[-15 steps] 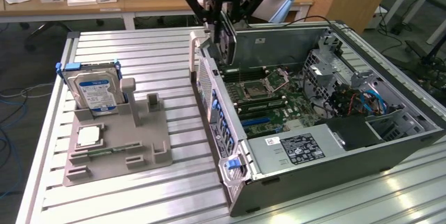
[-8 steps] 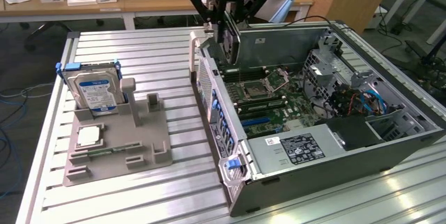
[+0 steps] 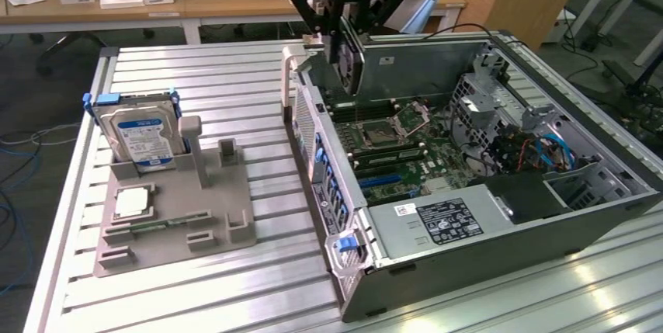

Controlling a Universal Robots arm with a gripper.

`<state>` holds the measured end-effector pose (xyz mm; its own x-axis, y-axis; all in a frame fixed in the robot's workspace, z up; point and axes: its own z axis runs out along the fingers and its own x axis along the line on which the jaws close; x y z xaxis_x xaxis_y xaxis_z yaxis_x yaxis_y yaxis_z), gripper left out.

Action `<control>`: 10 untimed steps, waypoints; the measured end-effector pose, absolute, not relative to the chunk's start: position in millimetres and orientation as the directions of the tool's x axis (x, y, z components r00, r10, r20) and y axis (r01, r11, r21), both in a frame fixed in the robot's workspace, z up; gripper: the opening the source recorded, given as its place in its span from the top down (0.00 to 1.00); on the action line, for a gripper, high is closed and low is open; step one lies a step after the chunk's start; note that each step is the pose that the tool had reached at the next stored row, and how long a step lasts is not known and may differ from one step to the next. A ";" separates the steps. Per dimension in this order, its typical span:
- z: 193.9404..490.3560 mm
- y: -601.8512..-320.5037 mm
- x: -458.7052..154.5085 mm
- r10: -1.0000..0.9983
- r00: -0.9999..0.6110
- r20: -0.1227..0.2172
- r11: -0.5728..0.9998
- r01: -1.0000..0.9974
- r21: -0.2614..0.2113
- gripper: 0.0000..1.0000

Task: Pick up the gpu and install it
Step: 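Pick up the gpu and move the gpu toward the slot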

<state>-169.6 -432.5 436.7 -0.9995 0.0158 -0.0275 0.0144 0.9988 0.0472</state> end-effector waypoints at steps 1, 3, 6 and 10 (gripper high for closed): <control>436.7 -432.5 -168.8 0.016 -1.000 -0.027 0.999 0.014 0.047 0.72; 436.7 -432.4 -166.7 0.016 -0.999 -0.028 0.999 0.014 0.047 0.72; 436.7 -432.5 -163.1 0.015 -1.000 -0.027 0.999 0.014 0.047 0.72; 436.7 -432.4 -150.3 0.015 -1.000 -0.027 0.999 0.014 0.047 0.72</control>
